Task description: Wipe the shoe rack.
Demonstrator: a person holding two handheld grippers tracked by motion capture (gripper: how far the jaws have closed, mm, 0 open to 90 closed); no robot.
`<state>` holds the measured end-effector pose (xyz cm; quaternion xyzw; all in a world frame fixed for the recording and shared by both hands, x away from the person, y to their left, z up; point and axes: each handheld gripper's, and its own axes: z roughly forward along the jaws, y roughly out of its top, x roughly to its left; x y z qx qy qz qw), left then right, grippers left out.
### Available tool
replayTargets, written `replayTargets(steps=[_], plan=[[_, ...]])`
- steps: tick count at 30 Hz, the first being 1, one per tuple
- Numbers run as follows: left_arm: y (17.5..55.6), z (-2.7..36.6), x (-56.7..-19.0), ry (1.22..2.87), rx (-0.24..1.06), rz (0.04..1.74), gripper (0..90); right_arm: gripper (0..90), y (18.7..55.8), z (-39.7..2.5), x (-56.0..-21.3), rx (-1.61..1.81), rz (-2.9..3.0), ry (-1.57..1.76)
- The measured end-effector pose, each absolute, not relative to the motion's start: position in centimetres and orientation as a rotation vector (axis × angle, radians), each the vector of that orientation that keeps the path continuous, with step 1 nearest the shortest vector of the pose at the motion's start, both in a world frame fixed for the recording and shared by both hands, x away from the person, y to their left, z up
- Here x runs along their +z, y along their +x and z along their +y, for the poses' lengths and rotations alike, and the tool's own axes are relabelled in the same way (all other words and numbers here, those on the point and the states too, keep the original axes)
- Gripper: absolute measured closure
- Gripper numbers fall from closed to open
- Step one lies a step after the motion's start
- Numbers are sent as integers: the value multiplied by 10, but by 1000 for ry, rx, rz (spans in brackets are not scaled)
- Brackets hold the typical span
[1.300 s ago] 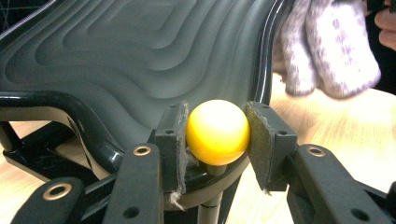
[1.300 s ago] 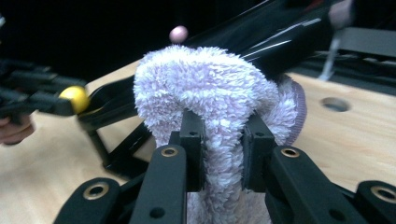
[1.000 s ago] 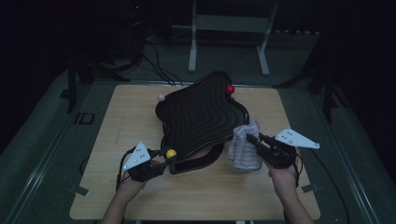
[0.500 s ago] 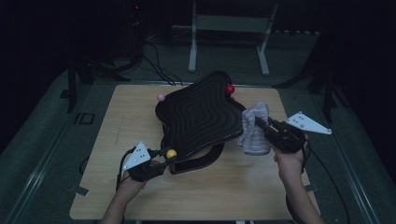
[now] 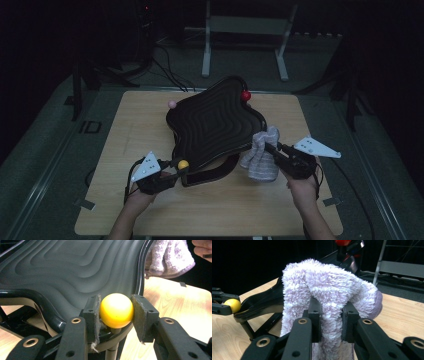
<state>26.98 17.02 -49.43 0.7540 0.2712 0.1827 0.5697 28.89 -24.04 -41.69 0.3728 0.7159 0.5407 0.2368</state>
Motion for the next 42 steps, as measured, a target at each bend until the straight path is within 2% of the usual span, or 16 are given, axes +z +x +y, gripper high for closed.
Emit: replayTargets(steps=[15, 42], plan=[[270, 170, -494, 1774, 426, 627, 604, 747, 277, -206, -438, 1470, 2051, 998], [271, 169, -494, 1774, 421, 629, 604, 745, 280, -127, -474, 1414, 2288, 875]])
